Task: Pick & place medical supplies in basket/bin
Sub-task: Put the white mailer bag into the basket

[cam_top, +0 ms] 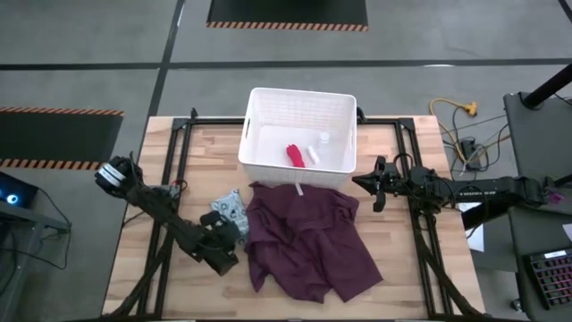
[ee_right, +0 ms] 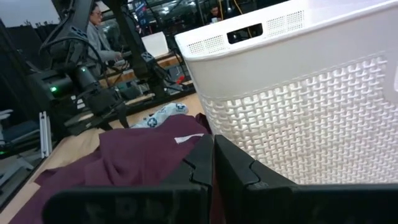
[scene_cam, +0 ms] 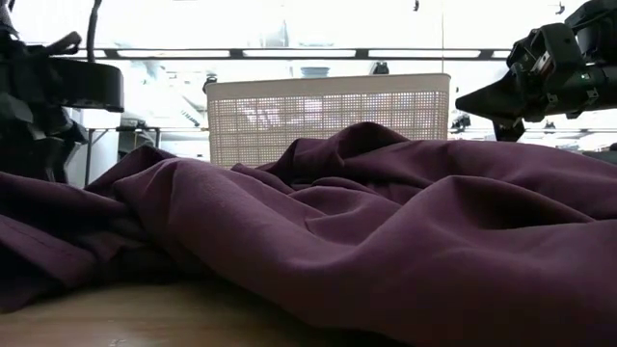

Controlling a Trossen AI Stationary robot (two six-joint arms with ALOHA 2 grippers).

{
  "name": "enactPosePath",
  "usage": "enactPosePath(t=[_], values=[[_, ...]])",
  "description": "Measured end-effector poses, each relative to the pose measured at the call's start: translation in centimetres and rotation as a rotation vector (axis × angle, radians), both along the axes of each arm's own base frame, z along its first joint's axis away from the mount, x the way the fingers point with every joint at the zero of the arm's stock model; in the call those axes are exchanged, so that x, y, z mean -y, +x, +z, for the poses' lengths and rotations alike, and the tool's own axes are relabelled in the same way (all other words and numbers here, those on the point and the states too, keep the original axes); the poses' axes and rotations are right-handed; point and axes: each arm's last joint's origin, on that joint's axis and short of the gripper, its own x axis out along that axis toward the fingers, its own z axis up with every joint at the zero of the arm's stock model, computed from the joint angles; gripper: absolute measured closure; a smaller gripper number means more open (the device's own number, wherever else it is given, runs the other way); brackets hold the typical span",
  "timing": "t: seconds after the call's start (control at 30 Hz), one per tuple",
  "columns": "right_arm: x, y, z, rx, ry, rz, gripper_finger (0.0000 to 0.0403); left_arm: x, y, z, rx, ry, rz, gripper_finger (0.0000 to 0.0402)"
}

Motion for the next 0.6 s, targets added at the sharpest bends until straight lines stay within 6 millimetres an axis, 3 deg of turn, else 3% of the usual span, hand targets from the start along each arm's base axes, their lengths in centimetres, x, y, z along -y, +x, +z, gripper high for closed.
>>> enactPosePath(t=[0.3, 0.6], values=[[0.0, 0.0, 0.0, 0.0, 0.0, 0.0, 0.0394, -0.1, -0.4, 5.3, -0.055, -0.039, 0.002, 0.0323], [0.0, 0.0, 0.0, -0.001, -0.001, 0.001, 0.0394, -1.0, -1.4, 10.4, 0.069, -0.089, -0.001, 0.0323]])
